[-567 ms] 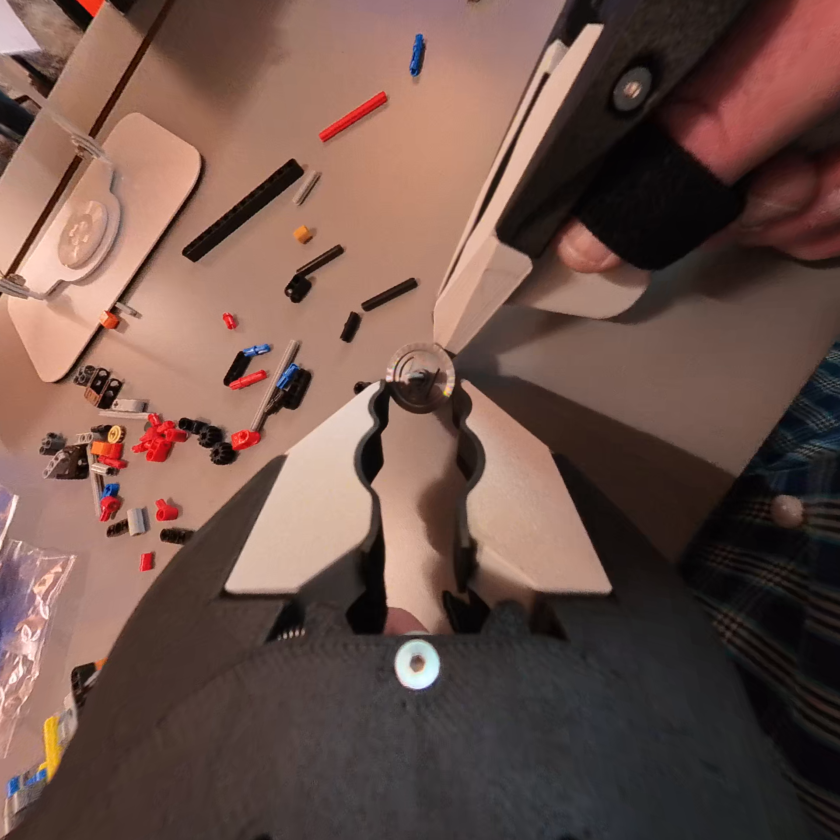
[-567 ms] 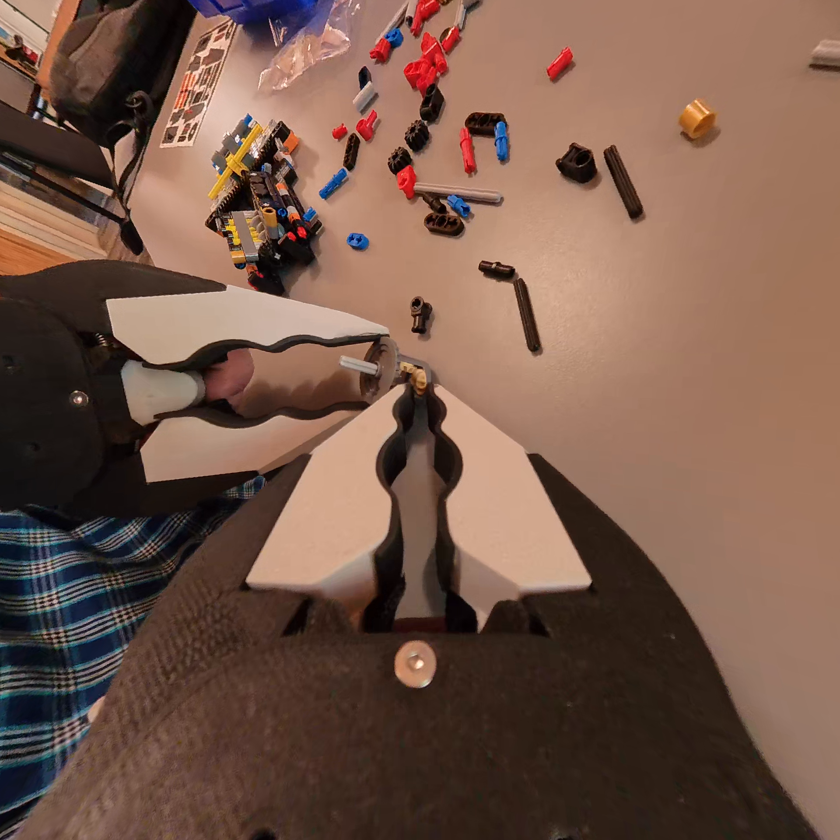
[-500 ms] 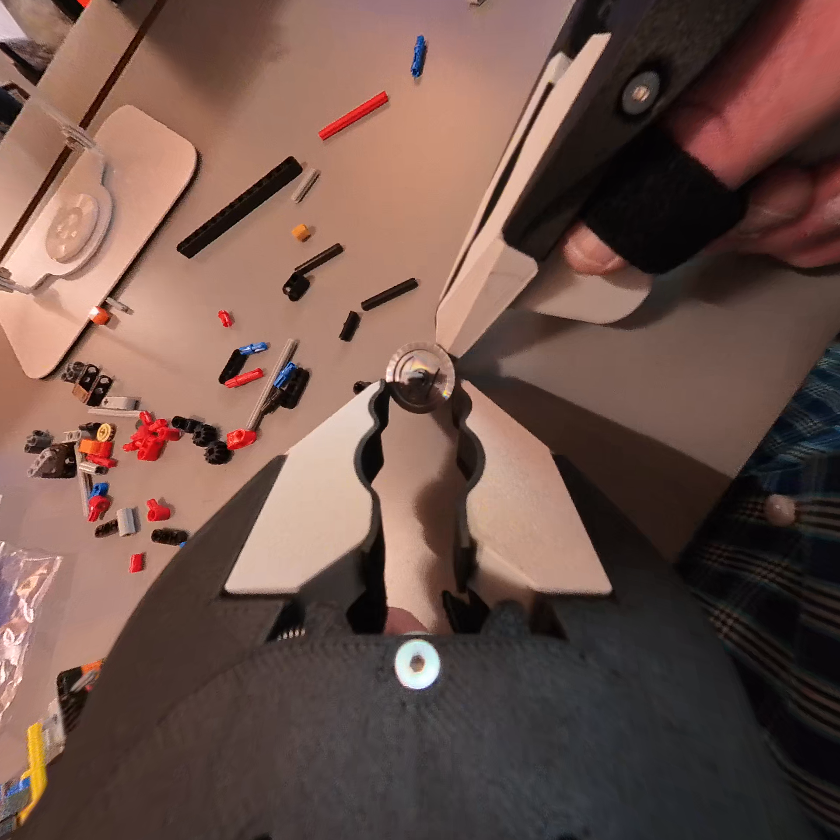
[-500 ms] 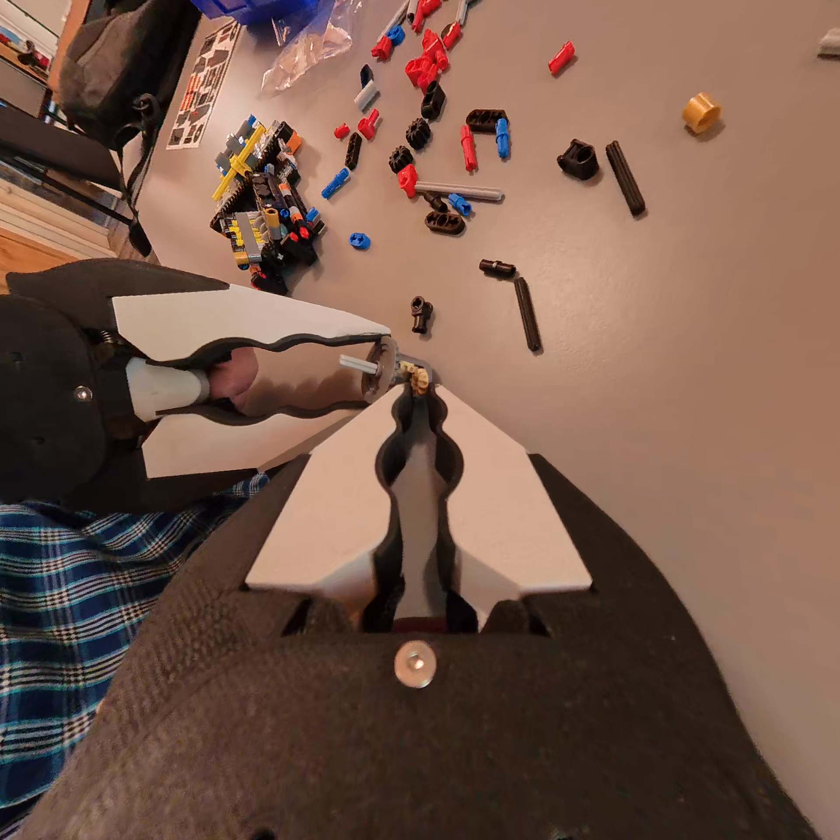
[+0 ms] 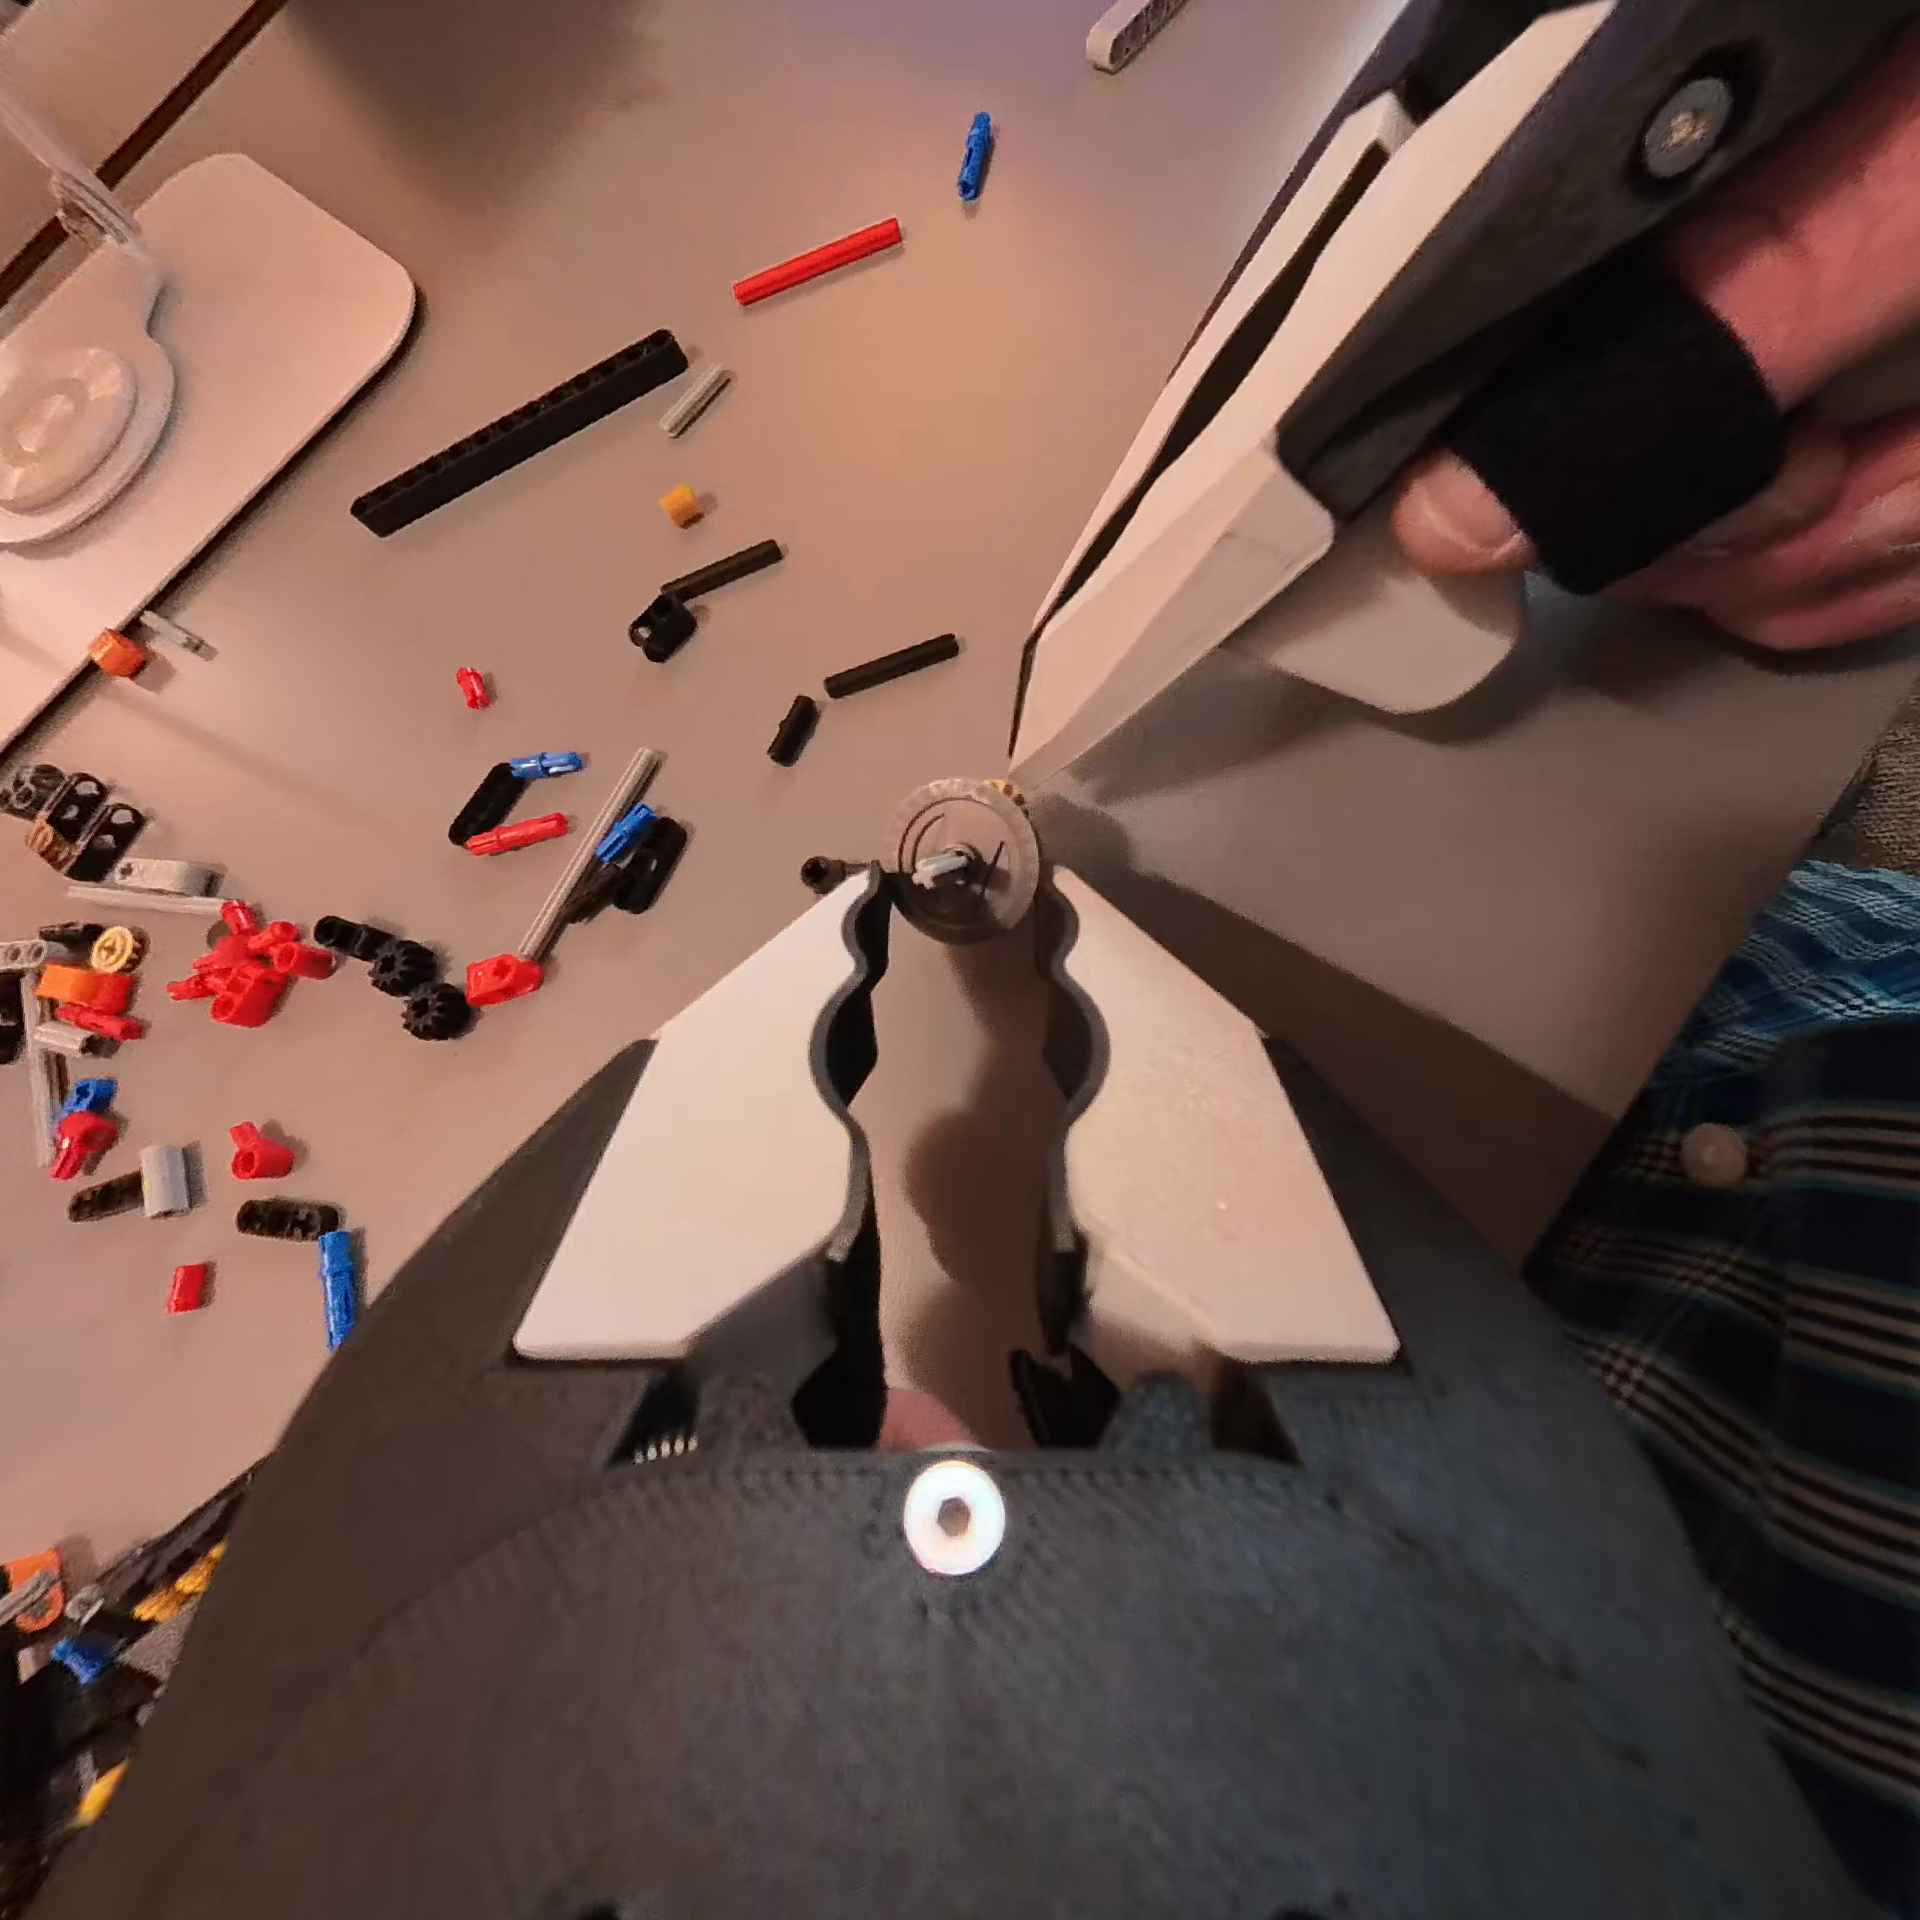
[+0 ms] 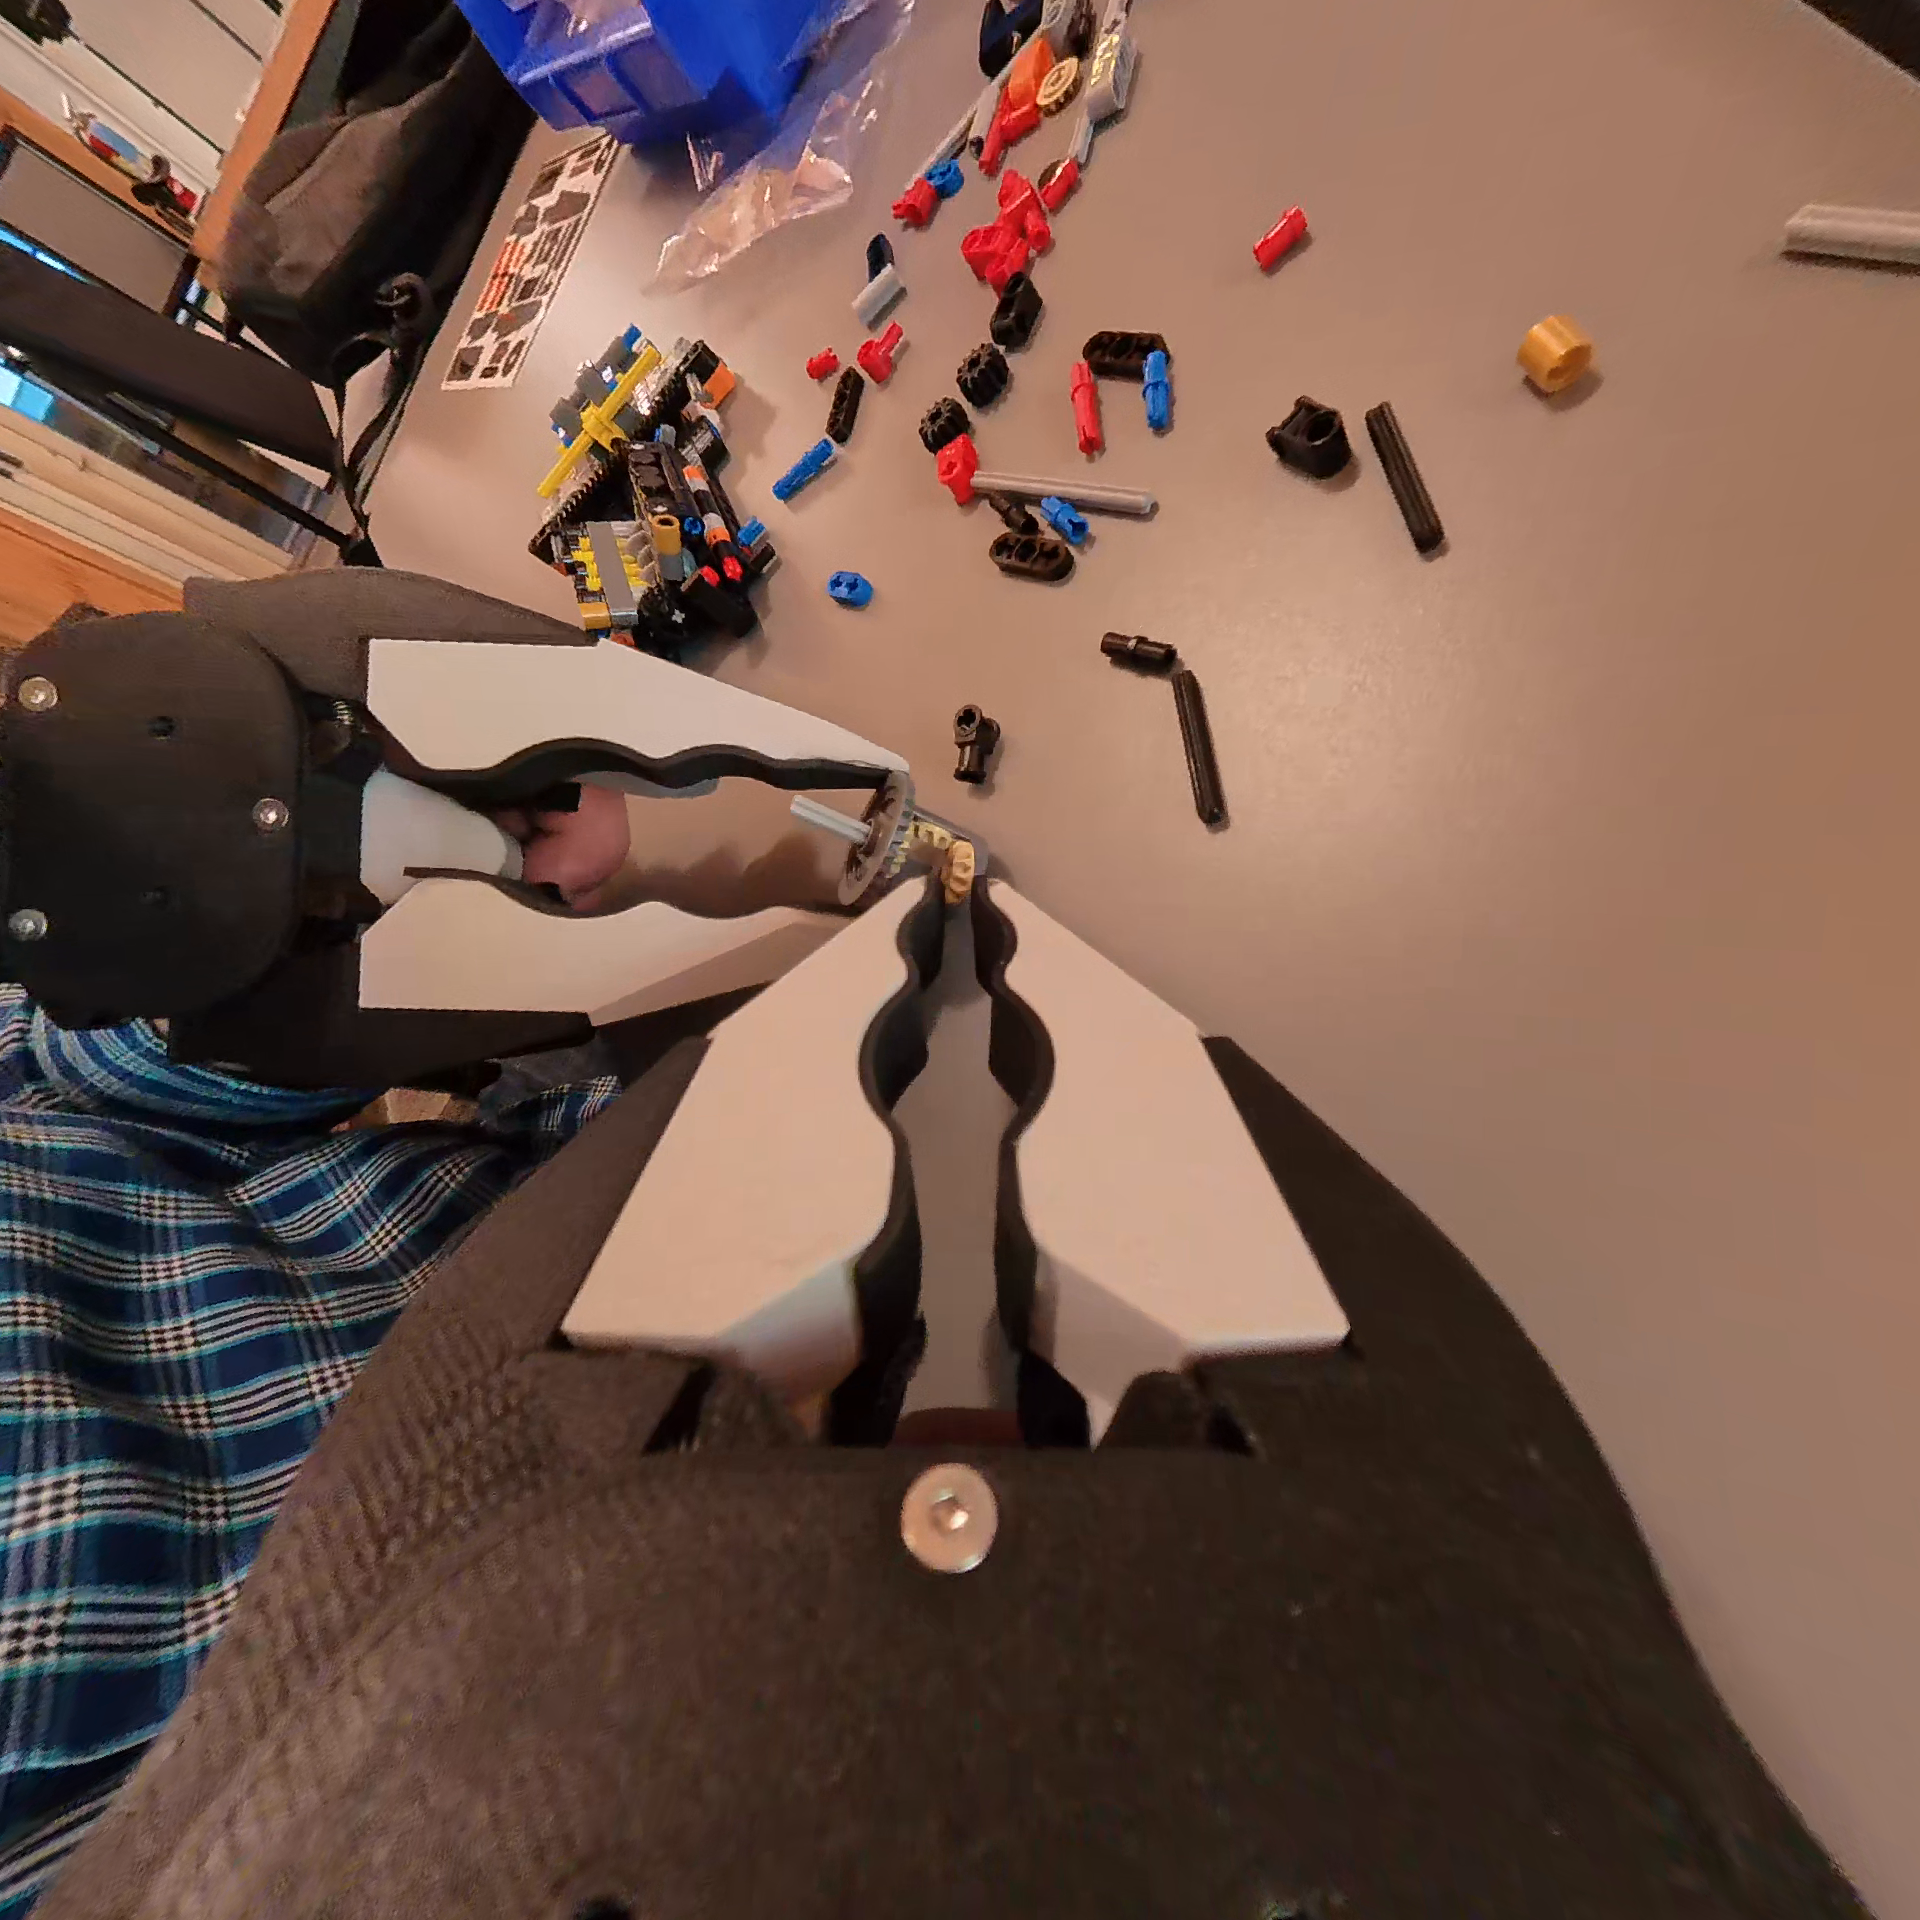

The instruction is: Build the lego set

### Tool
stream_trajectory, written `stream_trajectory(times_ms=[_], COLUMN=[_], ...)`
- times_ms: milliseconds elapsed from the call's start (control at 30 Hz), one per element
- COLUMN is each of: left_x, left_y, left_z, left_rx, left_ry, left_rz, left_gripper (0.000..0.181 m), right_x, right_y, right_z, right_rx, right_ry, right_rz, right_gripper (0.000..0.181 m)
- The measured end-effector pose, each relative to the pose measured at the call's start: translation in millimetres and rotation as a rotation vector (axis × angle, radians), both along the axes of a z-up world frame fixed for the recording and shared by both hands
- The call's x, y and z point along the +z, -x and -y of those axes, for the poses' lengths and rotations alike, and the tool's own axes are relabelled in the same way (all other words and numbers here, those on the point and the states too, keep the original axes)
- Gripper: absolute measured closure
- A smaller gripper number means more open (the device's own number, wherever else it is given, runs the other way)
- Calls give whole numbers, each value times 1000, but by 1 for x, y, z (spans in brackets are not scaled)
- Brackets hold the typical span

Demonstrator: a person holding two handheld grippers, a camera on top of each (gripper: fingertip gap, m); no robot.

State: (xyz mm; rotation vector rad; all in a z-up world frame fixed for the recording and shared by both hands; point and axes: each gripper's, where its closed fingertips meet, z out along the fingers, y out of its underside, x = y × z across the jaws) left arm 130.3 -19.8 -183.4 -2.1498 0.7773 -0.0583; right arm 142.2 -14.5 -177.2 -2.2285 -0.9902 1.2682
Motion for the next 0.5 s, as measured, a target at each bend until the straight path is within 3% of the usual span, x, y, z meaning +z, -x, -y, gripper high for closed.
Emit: stream_trajectory(times_ms=[33, 500], left_x=[0, 0], left_y=[0, 1], left_z=[0, 0], left_rx=[2, 12], left_ry=[0, -27], left_rz=[3, 30], left_gripper=[157, 155], right_x=[-1, -7], right_y=[1, 4], right_z=[0, 5], right_rx=[5, 30], right_ry=[5, 58], right_rz=[2, 35], right_gripper=[178, 181])
